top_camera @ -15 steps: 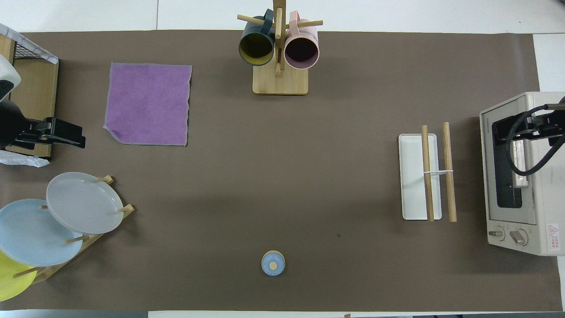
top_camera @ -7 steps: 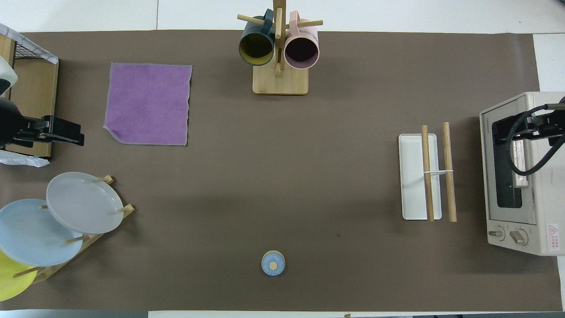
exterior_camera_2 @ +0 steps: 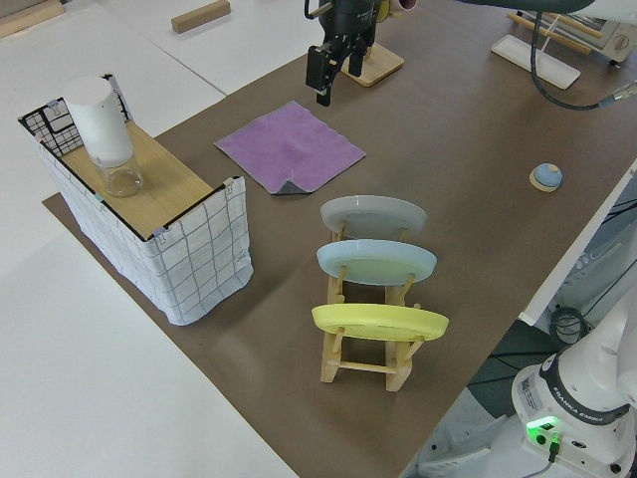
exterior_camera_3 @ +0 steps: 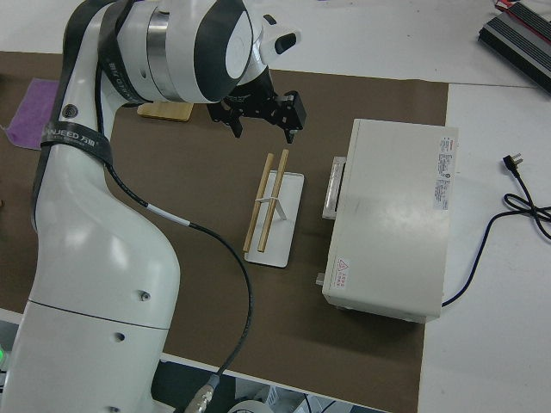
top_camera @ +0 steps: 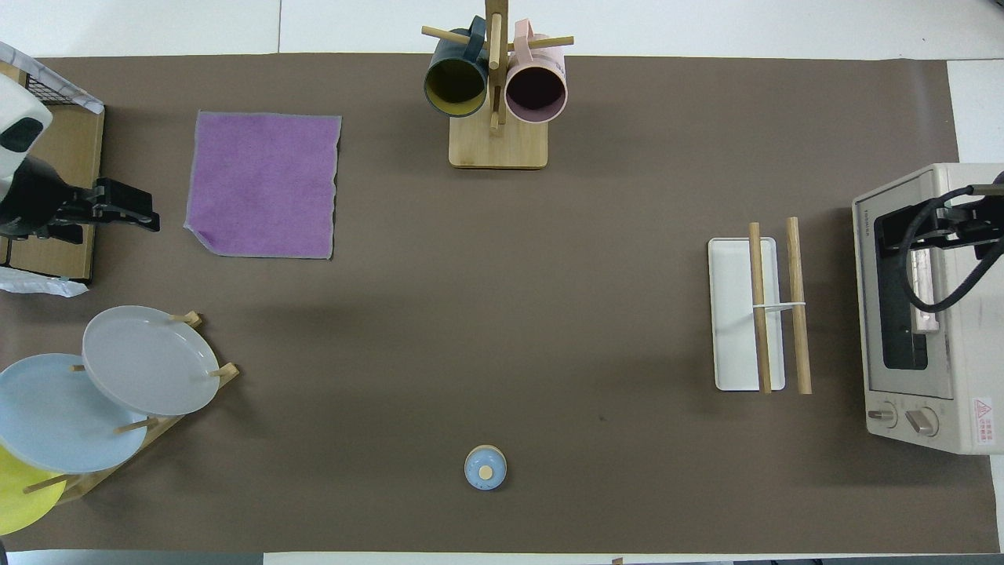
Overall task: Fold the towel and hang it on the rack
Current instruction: 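Reach the left gripper to the purple towel's nearer edge and grasp it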
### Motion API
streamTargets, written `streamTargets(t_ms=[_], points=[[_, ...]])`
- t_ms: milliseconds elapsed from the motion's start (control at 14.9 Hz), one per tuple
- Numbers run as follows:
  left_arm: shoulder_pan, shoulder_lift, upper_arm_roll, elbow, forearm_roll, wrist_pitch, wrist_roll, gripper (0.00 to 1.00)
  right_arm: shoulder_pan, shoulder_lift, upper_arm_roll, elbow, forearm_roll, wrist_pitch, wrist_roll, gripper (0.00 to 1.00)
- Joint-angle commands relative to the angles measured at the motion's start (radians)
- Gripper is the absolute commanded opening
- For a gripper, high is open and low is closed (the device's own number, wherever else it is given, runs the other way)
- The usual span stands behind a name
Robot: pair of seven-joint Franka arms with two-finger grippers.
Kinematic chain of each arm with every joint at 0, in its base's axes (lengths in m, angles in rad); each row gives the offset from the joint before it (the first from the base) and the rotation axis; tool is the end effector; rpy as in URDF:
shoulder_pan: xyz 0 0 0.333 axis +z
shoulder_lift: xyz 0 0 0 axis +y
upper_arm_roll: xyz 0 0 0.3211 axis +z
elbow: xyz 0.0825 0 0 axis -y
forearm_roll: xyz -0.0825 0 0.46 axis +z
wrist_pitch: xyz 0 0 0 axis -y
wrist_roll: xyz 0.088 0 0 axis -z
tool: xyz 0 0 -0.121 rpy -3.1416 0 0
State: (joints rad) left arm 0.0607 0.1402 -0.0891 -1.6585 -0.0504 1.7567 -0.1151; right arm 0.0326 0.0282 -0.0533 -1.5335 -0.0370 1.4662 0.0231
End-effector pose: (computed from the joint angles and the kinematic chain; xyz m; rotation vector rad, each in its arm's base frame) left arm 0.6757 -0.0218 0.4918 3.0785 0.1504 -0.0706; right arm 0.6266 -0.0173 0.6096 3.0987 -0.0712 -0.1480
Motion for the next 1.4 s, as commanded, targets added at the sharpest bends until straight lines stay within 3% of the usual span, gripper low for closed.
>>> streamTargets(t_ms=[0, 201, 468, 669, 936, 1338], points=[[0.017, 0.117, 0.000, 0.006, -0.011, 0.117, -0.069, 1.00, -0.006, -0.007, 0.006, -0.007, -0.018, -0.007, -0.012, 1.00], [0.037, 0.174, 0.002, -0.065, -0.009, 0.268, -0.098, 1.00, -0.006, -0.007, 0.006, -0.007, -0.018, -0.007, -0.011, 1.00], [0.039, 0.245, 0.002, -0.105, -0.005, 0.377, -0.199, 0.97, -0.006, -0.007, 0.006, -0.005, -0.018, -0.009, -0.011, 1.00], [0.051, 0.237, 0.011, -0.176, -0.003, 0.424, -0.209, 0.90, -0.006, -0.007, 0.006, -0.005, -0.018, -0.007, -0.011, 1.00], [0.053, 0.239, 0.012, -0.196, -0.003, 0.463, -0.287, 0.78, -0.006, -0.007, 0.006, -0.005, -0.018, -0.009, -0.011, 1.00], [0.053, 0.234, 0.014, -0.218, -0.003, 0.484, -0.322, 0.36, -0.006, -0.007, 0.006, -0.005, -0.018, -0.007, -0.011, 1.00]])
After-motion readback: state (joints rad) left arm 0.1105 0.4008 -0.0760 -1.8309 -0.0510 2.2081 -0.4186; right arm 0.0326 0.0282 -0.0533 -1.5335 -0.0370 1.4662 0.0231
